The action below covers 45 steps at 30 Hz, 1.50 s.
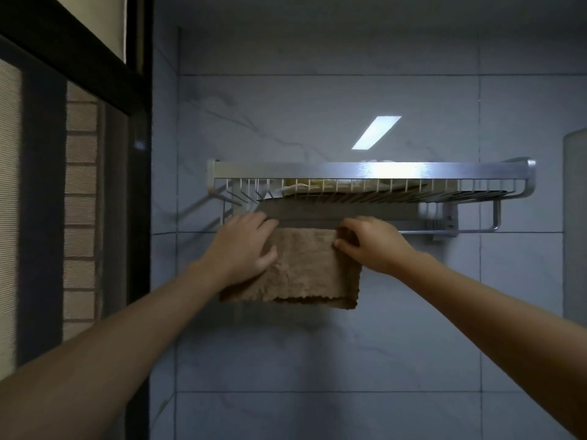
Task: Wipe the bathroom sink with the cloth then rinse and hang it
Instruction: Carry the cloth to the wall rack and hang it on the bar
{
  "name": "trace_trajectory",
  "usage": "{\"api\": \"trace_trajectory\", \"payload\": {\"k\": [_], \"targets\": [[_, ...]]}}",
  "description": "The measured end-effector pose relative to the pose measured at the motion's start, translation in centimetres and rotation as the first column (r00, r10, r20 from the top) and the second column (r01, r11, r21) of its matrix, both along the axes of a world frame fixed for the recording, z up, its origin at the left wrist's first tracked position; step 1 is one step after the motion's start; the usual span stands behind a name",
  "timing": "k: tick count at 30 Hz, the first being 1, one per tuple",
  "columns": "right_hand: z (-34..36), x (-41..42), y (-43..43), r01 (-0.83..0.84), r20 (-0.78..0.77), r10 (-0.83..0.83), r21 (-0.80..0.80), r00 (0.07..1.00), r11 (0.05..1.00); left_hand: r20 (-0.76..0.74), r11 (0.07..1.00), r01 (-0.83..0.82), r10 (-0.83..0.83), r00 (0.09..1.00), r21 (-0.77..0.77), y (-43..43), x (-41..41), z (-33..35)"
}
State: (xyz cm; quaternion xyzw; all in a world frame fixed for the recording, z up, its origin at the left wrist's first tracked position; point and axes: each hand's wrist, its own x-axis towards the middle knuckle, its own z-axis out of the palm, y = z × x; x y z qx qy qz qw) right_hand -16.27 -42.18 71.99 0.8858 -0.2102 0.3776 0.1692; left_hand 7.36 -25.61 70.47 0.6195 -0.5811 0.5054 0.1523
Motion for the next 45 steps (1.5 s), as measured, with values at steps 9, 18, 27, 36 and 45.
{"api": "trace_trajectory", "payload": {"k": [9, 18, 27, 36, 45], "targets": [[-1.7, -3.3, -1.1, 0.048, 0.19, -0.009, -0.199, 0.982, 0.979, -0.116, 0.982, 0.145, -0.158, 0.981, -0.118, -1.6, -0.6, -1.3], [-2.9, -2.3, 1.2, -0.014, 0.294, -0.11, 0.39, 0.95, 0.921, -0.125, 0.999, 0.054, -0.053, 0.991, 0.003, -0.3, -1.2, -0.3], [-1.0, -0.1, 2.7, -0.388, 0.613, -0.181, 0.673, 0.769, 0.63, -0.157, 0.998, -0.047, 0.04, 0.987, -0.038, 1.6, -0.8, -0.7], [-1.5, 0.1, 4.2, -0.503, 0.655, -0.241, 0.724, 0.716, 0.472, -0.118, 0.998, -0.036, 0.043, 0.992, 0.06, 2.8, -0.8, -0.6], [1.4, 1.3, 4.7, -0.648, 0.67, -0.197, 0.743, 0.716, 0.17, -0.077, 0.995, -0.098, 0.1, 0.992, 0.029, 3.4, 0.7, -1.0]]}}
